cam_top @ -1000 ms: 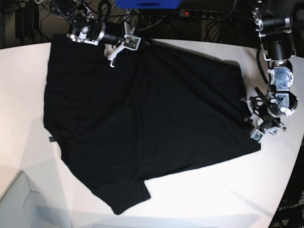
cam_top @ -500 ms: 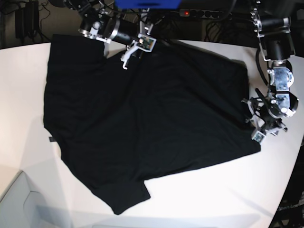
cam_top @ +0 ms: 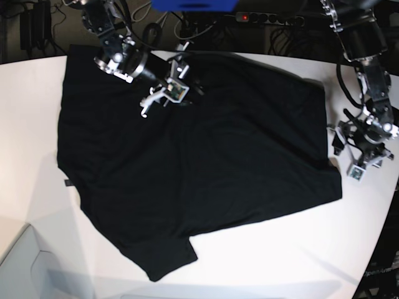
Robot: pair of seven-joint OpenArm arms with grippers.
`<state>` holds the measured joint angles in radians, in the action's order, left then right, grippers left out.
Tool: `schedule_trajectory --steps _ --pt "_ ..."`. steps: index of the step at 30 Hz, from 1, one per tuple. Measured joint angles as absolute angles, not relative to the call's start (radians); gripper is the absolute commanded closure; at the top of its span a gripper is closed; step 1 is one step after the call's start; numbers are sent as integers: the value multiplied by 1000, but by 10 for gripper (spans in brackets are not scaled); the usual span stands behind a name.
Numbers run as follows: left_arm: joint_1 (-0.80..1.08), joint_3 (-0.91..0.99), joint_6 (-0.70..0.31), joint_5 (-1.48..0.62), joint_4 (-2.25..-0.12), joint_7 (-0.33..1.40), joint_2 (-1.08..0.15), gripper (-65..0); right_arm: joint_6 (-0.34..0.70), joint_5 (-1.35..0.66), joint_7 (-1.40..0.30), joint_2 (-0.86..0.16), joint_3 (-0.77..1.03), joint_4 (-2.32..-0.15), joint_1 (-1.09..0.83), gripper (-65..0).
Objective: Layout the t-shirt on the table in an organized manner, then fold the t-shirt properly
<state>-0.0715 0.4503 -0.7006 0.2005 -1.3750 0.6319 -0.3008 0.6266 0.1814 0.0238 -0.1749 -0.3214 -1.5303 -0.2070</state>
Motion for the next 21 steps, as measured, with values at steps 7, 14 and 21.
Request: schedule_trajectory --steps 7,14,21 --pt "-64 413 -702 163 -1250 582 -312 -389 627 176 38 -150 -231 -1436 -120 -203" --pt "-199 414 -701 326 -1035 337 -309 -389 627 176 32 -147 -232 -1425 -99 -203" --pt "-429 410 -710 412 -738 279 -346 -389 627 176 36 -147 -232 -1425 -100 -203"
